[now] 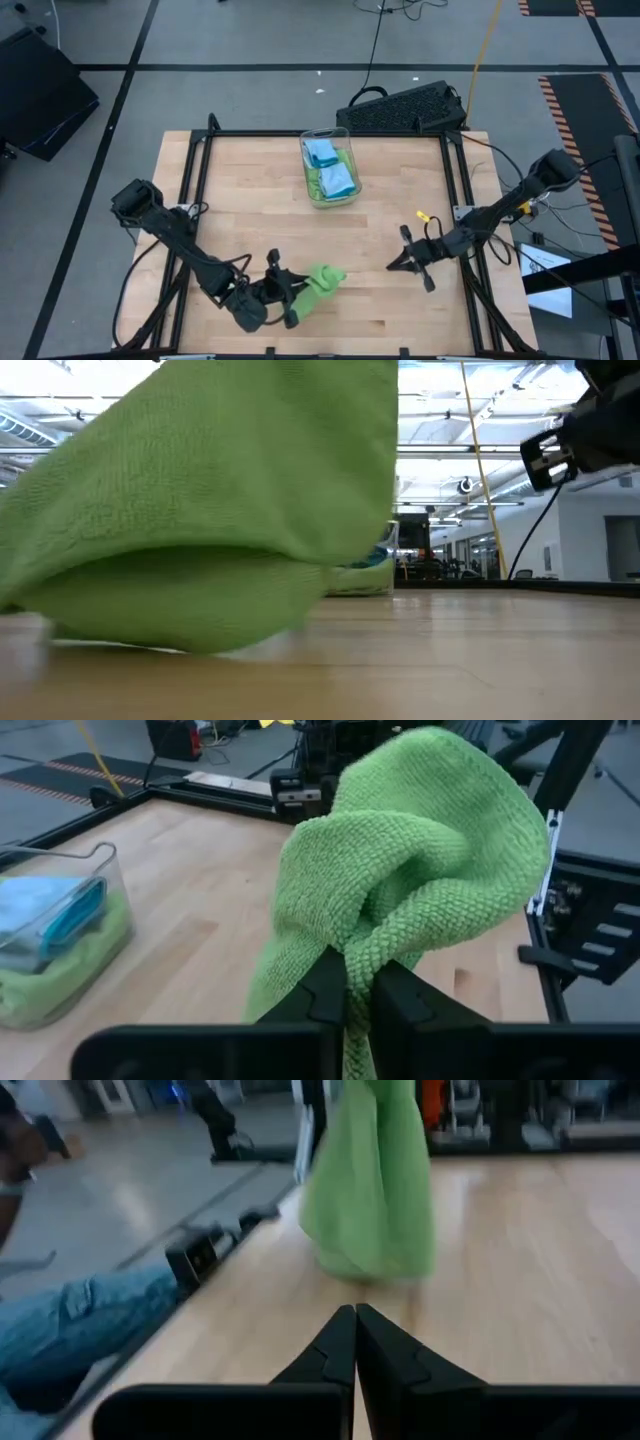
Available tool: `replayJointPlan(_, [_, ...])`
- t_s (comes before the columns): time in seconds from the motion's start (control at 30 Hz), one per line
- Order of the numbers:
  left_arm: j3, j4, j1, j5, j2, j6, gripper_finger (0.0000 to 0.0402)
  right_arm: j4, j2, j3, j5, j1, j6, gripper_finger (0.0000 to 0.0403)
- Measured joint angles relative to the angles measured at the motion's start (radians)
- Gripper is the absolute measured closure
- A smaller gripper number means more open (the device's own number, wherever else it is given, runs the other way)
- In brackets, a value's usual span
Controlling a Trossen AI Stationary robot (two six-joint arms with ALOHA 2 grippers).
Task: Fold microfiber towels
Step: Fold the green towel
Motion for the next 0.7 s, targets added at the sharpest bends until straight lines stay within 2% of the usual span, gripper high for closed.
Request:
replayJointPlan(0.13, [0.0,0.022,0.018,-0.001,0.002,-0.003,0.0371,0.127,0.058,0.001,-0.001,0.0,-0.032,0.0371])
replayJointPlan(0.23, [0.0,0.025,0.034,0.004,0.002,-0.008,0.037,0.179,0.1,0.003,0.001,0.0,-0.033,0.0329])
replayJointPlan(0.43, [0.0,0.056,0.061,0.028,0.002,0.02,0.037,0.177,0.219,0.068,0.061,0.0,-0.002,0.0238])
replayJointPlan(0.57, [0.0,0.104,0.08,0.104,0.002,0.056,0.0369,0.202,0.329,0.135,0.08,0.0,-0.012,0.0196])
replayJointPlan(0.7, [0.0,0.144,0.088,0.15,0.002,0.101,0.0369,0.348,0.447,0.168,0.08,0.0,-0.041,0.0175])
